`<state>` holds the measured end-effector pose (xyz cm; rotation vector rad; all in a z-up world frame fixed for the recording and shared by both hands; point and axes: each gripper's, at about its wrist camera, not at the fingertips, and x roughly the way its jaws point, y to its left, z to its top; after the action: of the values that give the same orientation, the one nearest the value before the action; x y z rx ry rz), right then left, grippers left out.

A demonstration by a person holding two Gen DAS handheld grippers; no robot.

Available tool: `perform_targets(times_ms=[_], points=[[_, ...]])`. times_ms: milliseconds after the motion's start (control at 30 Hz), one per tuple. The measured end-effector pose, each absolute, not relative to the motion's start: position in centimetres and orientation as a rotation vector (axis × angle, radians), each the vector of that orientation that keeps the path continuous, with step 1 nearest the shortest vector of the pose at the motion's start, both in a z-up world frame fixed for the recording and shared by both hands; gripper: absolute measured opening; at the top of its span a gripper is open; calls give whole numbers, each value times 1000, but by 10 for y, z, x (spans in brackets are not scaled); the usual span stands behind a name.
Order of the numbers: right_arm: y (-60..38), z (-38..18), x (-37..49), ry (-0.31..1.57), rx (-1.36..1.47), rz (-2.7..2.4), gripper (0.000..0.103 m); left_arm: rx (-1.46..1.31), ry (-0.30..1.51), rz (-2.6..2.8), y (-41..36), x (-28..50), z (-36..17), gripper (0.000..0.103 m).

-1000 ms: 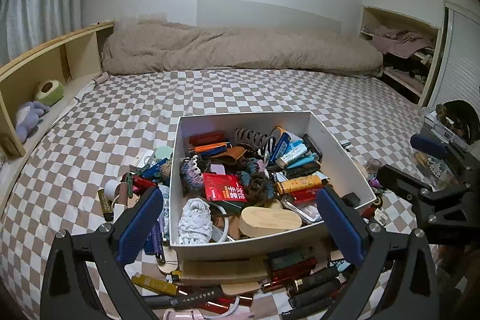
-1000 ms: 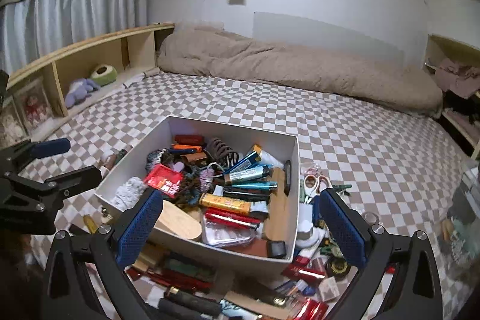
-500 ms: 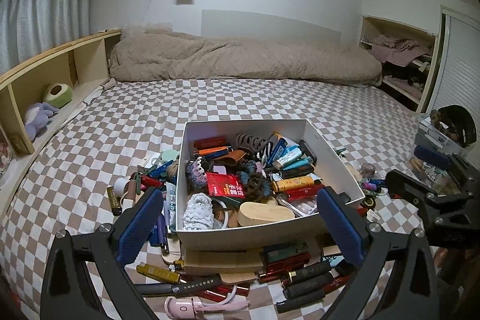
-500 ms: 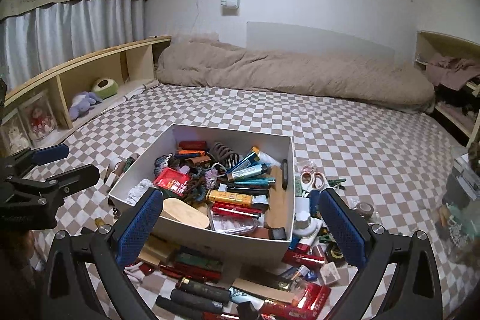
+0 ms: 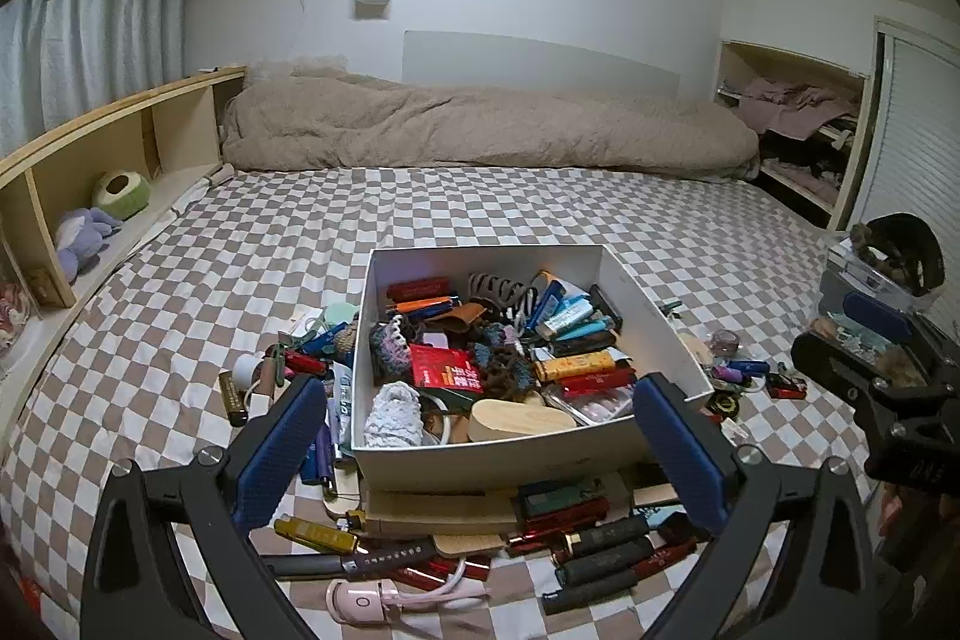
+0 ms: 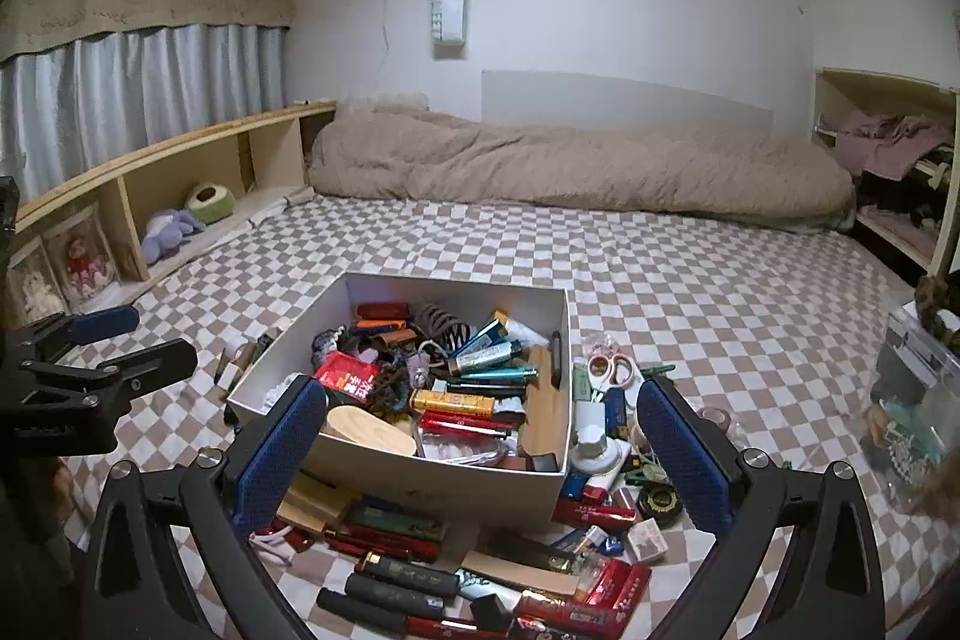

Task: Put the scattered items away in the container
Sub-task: 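Move both tools toward the items scattered beside the box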

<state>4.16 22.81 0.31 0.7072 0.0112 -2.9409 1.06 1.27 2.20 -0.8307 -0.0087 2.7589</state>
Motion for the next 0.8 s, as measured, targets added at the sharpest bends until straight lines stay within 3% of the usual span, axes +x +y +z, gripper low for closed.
perform_targets(times_ms=[400,800], points=[[243,2,69,-58,575,-2990,103,-732,-32,2829,-3,35,23,103],[253,-43,75,-71,638,-2985,103,-780,-104,2834,-21,39,-19,103]])
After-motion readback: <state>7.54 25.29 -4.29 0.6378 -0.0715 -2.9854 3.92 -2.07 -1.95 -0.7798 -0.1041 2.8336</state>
